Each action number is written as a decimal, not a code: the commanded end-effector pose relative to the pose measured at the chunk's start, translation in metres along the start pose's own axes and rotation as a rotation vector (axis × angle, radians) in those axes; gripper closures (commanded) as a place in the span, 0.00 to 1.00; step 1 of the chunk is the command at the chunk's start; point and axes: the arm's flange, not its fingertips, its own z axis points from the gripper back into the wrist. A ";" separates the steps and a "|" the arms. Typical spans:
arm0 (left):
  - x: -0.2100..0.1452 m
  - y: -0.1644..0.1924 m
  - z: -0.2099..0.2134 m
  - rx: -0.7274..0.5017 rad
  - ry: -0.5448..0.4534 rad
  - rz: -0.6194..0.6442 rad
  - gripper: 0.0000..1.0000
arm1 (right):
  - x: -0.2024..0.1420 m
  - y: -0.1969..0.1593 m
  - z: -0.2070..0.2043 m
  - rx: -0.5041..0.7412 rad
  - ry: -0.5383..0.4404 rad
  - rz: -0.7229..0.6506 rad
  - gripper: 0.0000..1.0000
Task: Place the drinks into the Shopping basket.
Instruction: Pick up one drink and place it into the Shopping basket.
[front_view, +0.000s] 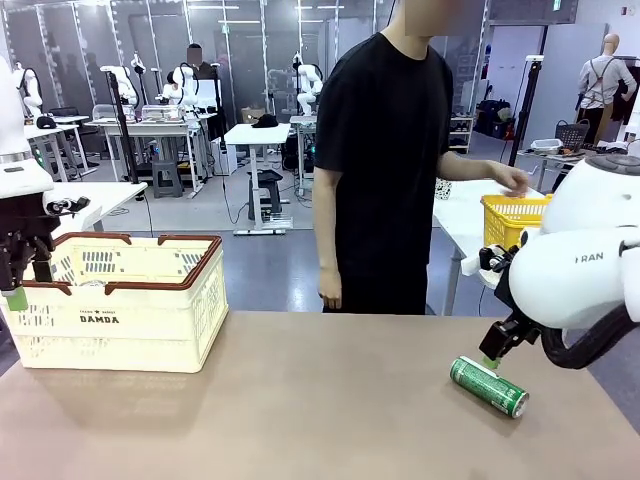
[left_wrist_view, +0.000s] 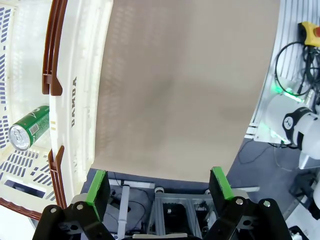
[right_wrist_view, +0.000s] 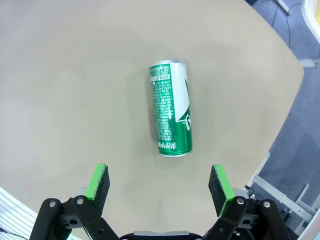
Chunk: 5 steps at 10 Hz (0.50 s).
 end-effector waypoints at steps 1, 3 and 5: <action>0.002 -0.001 0.004 0.000 0.010 0.018 0.00 | 0.009 -0.016 -0.008 0.021 0.025 0.068 0.00; 0.002 -0.001 0.004 0.000 0.010 0.018 0.00 | 0.012 -0.020 -0.014 0.025 0.031 0.088 0.00; 0.002 -0.001 0.004 0.000 0.010 0.018 0.00 | 0.017 -0.021 -0.026 0.010 0.052 0.102 0.00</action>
